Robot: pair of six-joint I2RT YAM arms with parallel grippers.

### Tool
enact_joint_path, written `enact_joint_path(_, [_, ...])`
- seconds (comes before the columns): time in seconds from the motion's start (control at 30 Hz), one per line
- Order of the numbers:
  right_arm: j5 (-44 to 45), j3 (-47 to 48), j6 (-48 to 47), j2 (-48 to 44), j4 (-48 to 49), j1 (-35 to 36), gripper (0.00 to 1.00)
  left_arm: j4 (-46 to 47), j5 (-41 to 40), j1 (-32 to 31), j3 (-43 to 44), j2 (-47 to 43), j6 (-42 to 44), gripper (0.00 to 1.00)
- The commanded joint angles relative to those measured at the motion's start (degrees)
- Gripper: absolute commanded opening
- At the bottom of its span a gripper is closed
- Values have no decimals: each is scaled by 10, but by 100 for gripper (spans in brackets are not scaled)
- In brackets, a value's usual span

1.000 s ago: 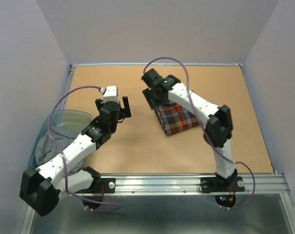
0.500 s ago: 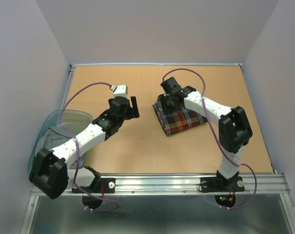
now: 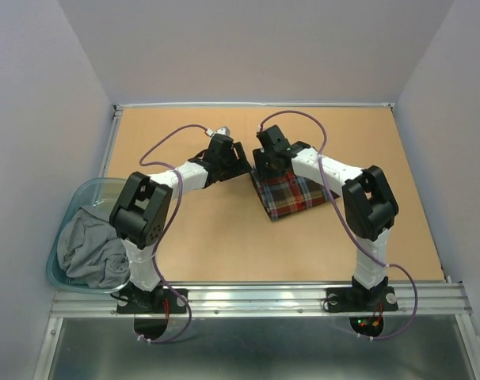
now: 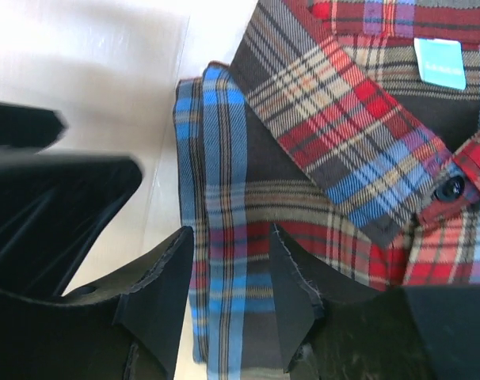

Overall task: Fold and stack the long sleeve shirts
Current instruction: Neatly place the folded shirt to the corner

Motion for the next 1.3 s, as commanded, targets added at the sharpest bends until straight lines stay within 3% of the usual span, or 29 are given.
enact_joint_path(0.0, [20, 41, 24, 3, 41, -10, 48, 18, 55, 13, 47, 30, -28, 72])
enact_joint_path(0.17, [13, 40, 30, 2, 54, -22, 45, 25, 79, 15, 54, 73, -32, 65])
enact_joint_path(0.5, [-25, 68, 35, 30, 60, -23, 45, 63, 115, 15, 34, 90, -41, 63])
enact_joint_path(0.83, [-38, 85, 41, 63, 61, -23, 43, 78, 134, 15, 21, 132, -51, 34])
enact_joint_path(0.93, [-41, 88, 38, 71, 61, -23, 43, 86, 138, 15, 17, 143, -54, 32])
enact_joint_path(1.0, [-42, 89, 37, 79, 61, -23, 42, 89, 139, 15, 16, 150, -54, 25])
enact_joint_path(1.13, [-34, 89, 37, 88, 61, -23, 35, 93, 142, 15, 11, 159, -54, 23])
enact_joint_path(1.17, [-31, 89, 36, 89, 61, -23, 27, 96, 142, 15, 9, 160, -54, 21])
enact_joint_path(1.27, [-26, 88, 36, 91, 61, -23, 17, 102, 143, 15, 4, 161, -55, 19])
